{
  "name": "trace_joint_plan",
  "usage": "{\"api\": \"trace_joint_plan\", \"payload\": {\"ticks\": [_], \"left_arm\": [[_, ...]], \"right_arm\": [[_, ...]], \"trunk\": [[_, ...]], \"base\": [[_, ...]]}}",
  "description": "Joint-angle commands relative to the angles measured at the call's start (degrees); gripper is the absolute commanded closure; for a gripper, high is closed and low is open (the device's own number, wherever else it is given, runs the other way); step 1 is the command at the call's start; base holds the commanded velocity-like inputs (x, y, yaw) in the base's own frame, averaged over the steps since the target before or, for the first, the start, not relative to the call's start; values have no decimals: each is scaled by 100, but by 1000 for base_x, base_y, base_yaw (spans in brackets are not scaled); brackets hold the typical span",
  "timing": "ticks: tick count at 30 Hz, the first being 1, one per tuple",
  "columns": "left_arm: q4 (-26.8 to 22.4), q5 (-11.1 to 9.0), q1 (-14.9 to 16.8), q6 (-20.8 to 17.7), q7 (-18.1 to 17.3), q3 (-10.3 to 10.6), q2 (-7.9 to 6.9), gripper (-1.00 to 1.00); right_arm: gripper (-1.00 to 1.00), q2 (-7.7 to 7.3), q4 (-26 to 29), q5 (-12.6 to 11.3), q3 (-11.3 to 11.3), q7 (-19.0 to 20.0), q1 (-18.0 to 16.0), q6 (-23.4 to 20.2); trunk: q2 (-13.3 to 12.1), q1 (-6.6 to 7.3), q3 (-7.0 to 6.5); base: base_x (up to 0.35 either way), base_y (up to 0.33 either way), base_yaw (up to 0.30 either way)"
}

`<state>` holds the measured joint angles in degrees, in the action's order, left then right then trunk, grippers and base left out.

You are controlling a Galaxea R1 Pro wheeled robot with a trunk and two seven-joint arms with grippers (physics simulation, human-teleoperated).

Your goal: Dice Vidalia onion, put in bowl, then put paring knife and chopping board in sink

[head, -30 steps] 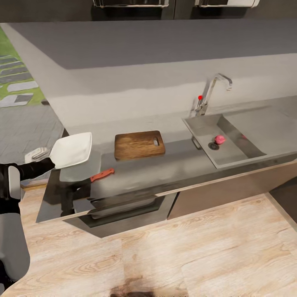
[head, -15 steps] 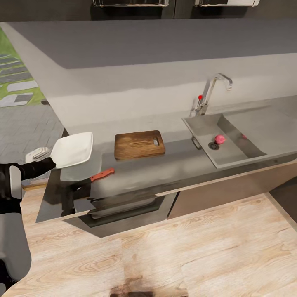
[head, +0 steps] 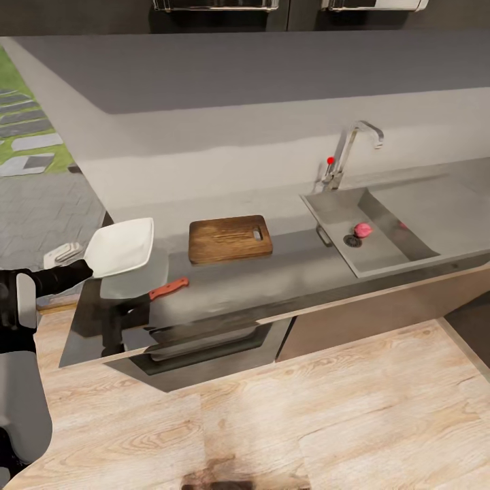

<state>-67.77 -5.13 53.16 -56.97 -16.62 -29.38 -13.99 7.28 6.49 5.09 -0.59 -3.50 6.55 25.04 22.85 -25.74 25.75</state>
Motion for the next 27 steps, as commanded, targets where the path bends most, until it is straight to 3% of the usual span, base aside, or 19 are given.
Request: {"api": "trace_joint_plan", "payload": {"ticks": [1, 14, 27], "left_arm": [[178, -14, 2, -33, 18, -7, 2, 100], [194, -14, 1, -33, 18, -14, 2, 100], [195, -6, 1, -33, 18, -24, -24, 100]], "right_arm": [[-100, 1, 10, 51, -3, -38, 4, 1], [-100, 8, 3, 43, 5, -45, 4, -21], [-100, 2, -7, 44, 6, -45, 4, -34]], "trunk": [[7, -5, 8], [7, -5, 12], [7, -5, 110]], "base": [[50, -57, 0], [36, -40, 0], [0, 0, 0]]}}
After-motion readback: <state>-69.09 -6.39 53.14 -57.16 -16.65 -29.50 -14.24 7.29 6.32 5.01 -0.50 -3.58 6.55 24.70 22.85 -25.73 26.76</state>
